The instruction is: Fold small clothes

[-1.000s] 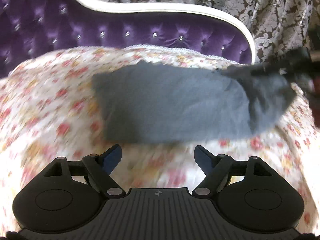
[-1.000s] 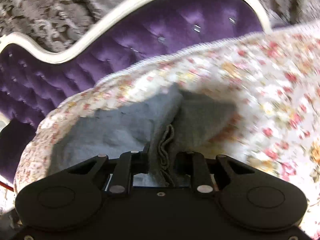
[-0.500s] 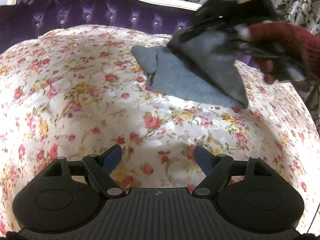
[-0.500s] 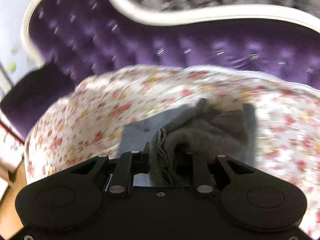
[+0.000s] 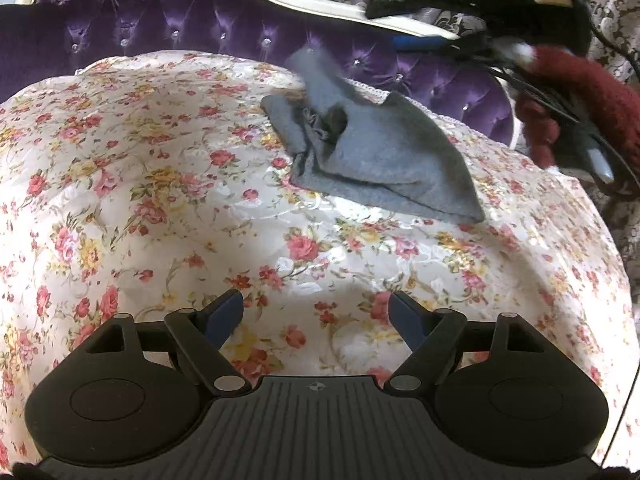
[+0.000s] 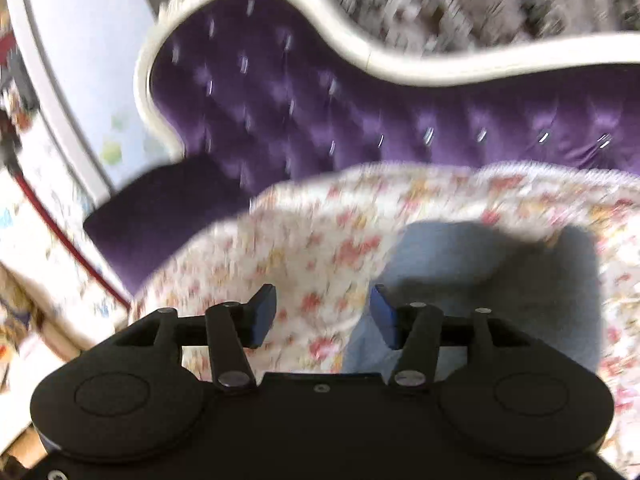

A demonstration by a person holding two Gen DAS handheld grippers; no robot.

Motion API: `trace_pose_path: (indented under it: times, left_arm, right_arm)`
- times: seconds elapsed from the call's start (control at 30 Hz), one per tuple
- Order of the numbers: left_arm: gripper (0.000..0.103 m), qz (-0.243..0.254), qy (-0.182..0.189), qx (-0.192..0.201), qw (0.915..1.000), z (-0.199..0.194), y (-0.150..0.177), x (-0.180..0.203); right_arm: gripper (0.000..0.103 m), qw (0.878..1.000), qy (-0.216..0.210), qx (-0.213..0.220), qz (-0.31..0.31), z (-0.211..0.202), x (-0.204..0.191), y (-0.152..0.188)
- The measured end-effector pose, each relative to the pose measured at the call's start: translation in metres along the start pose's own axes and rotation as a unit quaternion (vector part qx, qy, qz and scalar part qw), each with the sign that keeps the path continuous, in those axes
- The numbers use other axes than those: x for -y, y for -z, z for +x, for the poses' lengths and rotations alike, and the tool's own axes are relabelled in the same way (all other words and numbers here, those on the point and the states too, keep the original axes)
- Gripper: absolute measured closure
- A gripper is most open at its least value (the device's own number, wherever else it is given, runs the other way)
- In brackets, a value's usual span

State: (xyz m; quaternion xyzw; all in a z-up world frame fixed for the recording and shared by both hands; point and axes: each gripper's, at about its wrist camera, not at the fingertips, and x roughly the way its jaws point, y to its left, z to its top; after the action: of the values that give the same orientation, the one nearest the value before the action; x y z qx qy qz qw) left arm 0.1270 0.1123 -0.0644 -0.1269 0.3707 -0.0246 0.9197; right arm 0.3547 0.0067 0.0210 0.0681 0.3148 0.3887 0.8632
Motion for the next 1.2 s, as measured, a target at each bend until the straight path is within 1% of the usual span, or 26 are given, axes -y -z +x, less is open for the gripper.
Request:
trace_pose_path:
  times: [0.1, 0.2, 0.3, 0.43, 0.5, 0.6, 0.7, 0.77, 0.8, 0.87, 0.9, 0.93, 0.97, 1.03, 1.13, 1.2]
  left_arm:
    - [0.024, 0.013, 0.004, 0.008, 0.9999, -0.002, -0.008, 0.005]
    - [0.024, 0.026, 0.003, 0.019, 0.9995, -0.001, -0.021, 0.008]
    - [0.024, 0.038, -0.006, 0.035, 0.9986, 0.001, -0.039, 0.012]
    - [0.024, 0.066, -0.028, 0.071, 0.9949, 0.005, -0.066, 0.023]
    - [0.024, 0.083, -0.037, 0.086, 0.9921, 0.012, -0.077, 0.032]
    - [0.024, 0.107, -0.05, 0.1, 0.988, 0.029, -0.091, 0.043]
    - [0.024, 0.126, -0.069, 0.096, 0.9849, 0.054, -0.098, 0.051]
    - [0.024, 0.131, -0.095, 0.086, 0.9831, 0.071, -0.101, 0.046]
    - [0.024, 0.129, -0.112, 0.077, 0.9822, 0.08, -0.102, 0.041]
    - [0.022, 0.12, -0.137, 0.045, 0.9823, 0.098, -0.103, 0.026]
    - [0.019, 0.111, -0.134, 0.029, 0.9844, 0.105, -0.102, 0.016]
    - [0.016, 0.1, -0.124, 0.025, 0.987, 0.108, -0.103, 0.008]
    - [0.01, 0.083, -0.113, 0.027, 0.9897, 0.107, -0.102, -0.001]
    - [0.009, 0.057, -0.094, 0.016, 0.9938, 0.104, -0.105, -0.014]
    - [0.01, 0.023, -0.075, 0.007, 0.9969, 0.093, -0.111, -0.022]
    - [0.011, -0.003, -0.054, 0.005, 0.9985, 0.084, -0.113, -0.025]
  right_arm:
    - [0.042, 0.999, 0.03, 0.028, 0.019, -0.026, 0.018, -0.004]
    - [0.04, 0.996, 0.073, 0.037, 0.03, -0.047, 0.036, 0.003]
    - [0.037, 0.993, 0.117, 0.026, 0.022, -0.055, 0.045, 0.021]
    - [0.037, 0.985, 0.172, 0.008, 0.004, -0.056, 0.049, 0.049]
    - [0.037, 0.983, 0.184, 0.008, 0.003, -0.058, 0.054, 0.059]
    - [0.037, 0.979, 0.205, 0.002, -0.004, -0.051, 0.055, 0.075]
    - [0.034, 0.977, 0.211, -0.005, -0.019, -0.038, 0.047, 0.086]
    - [0.026, 0.978, 0.205, -0.015, -0.036, -0.027, 0.039, 0.093]
    - [0.02, 0.977, 0.205, -0.018, -0.049, -0.022, 0.034, 0.095]
    - [0.017, 0.975, 0.207, -0.023, -0.083, -0.012, 0.022, 0.101]
    - [0.015, 0.974, 0.205, -0.026, -0.095, -0.01, 0.018, 0.103]
    - [0.013, 0.974, 0.201, -0.027, -0.105, -0.009, 0.015, 0.105]
    - [0.013, 0.974, 0.192, -0.028, -0.115, -0.011, 0.012, 0.107]
    - [0.013, 0.977, 0.173, -0.028, -0.125, -0.017, 0.013, 0.108]
    - [0.014, 0.983, 0.155, -0.017, -0.099, -0.036, 0.025, 0.105]
    - [0.013, 0.988, 0.141, -0.006, -0.058, -0.052, 0.04, 0.102]
